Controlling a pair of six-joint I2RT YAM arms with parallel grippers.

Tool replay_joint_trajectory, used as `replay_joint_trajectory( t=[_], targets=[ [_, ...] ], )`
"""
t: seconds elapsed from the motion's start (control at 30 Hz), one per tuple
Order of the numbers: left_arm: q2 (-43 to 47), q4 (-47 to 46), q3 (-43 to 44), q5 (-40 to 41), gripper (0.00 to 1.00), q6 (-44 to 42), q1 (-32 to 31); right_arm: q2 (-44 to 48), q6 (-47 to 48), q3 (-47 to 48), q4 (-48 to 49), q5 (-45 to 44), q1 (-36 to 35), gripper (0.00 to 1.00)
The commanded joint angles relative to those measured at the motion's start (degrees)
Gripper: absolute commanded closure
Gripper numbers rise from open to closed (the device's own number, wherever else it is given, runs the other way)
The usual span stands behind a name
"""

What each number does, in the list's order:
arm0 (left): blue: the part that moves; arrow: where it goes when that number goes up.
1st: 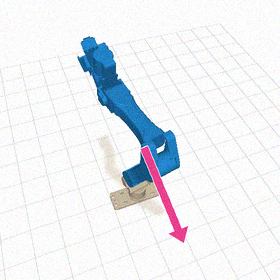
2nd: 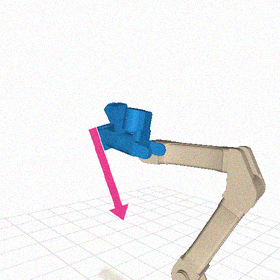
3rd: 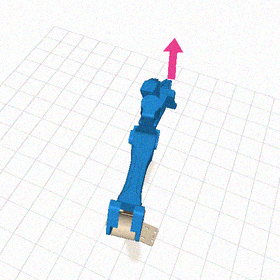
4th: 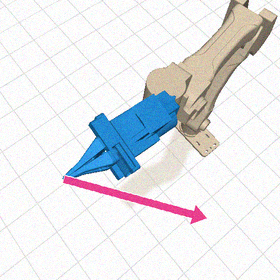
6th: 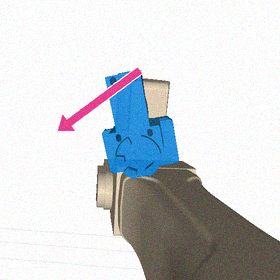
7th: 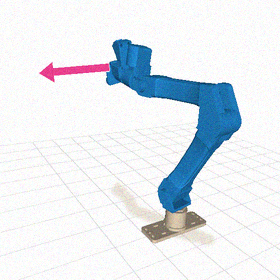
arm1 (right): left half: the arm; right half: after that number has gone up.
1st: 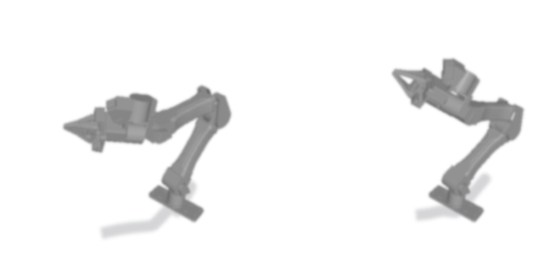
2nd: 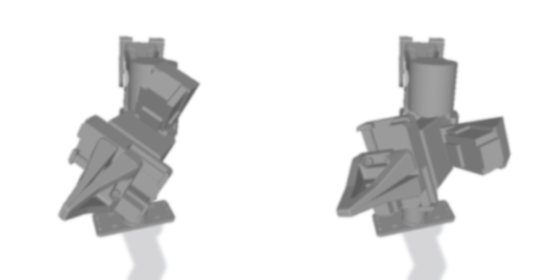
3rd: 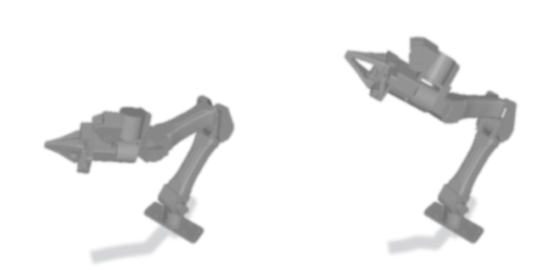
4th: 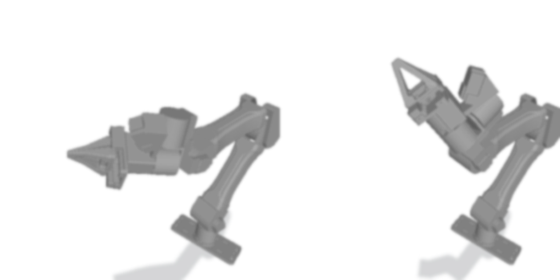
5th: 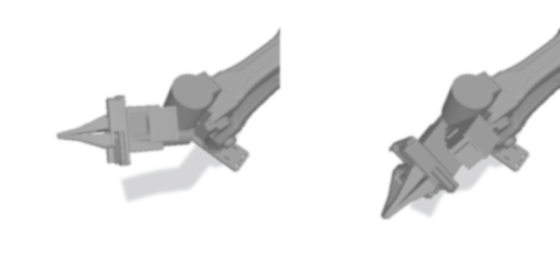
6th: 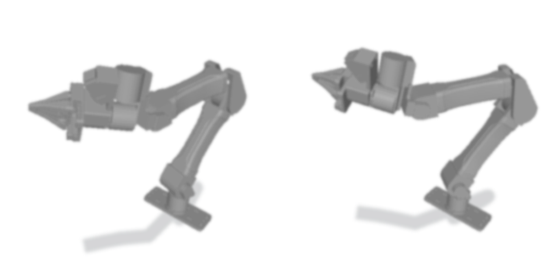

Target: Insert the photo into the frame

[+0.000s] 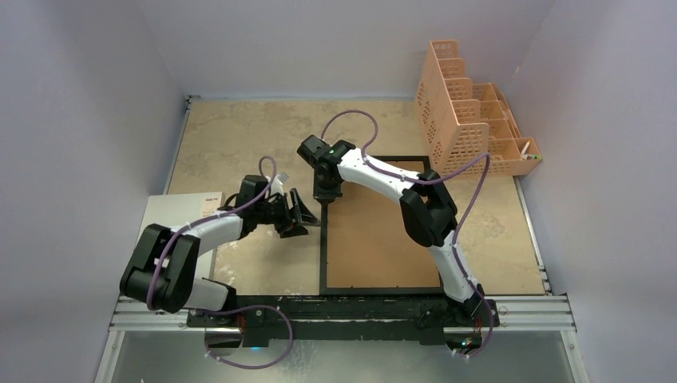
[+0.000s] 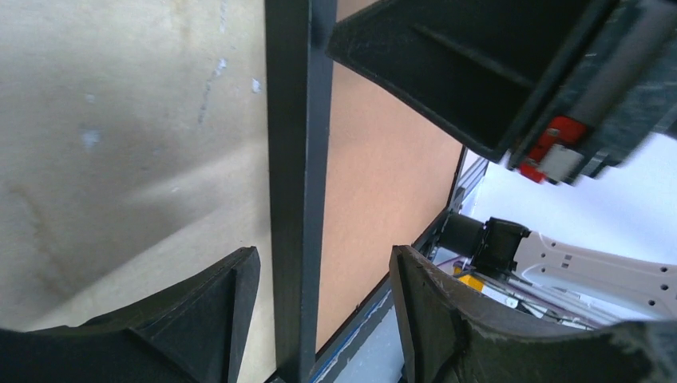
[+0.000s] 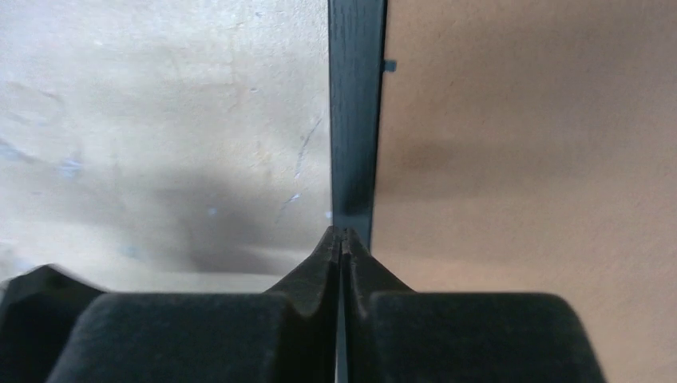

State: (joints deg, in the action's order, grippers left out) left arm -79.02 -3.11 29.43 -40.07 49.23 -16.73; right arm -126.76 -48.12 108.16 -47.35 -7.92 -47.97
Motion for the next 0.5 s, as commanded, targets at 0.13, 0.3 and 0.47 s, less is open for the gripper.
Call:
replay_joint_trajectory(
  t=[0.13,0.3,0.47],
  targets=[
    [-3.31,-0.03,3.11,3.98,0.37,0.25,-2.69,7.00,0.67,0.79,2.51,2.22,0.14,1.00],
    [-2.01,4.82,3.11,10.22,0.37,-0.04,-2.69,6.01,1.23,-1.44,2.45,-1.71,0.15,0.84],
    [-1.97,5.91,2.68,11.09,0.37,-0.30,-2.65,6.19,1.01,-5.37,2.02,-2.95,-0.41,0.66]
  ],
)
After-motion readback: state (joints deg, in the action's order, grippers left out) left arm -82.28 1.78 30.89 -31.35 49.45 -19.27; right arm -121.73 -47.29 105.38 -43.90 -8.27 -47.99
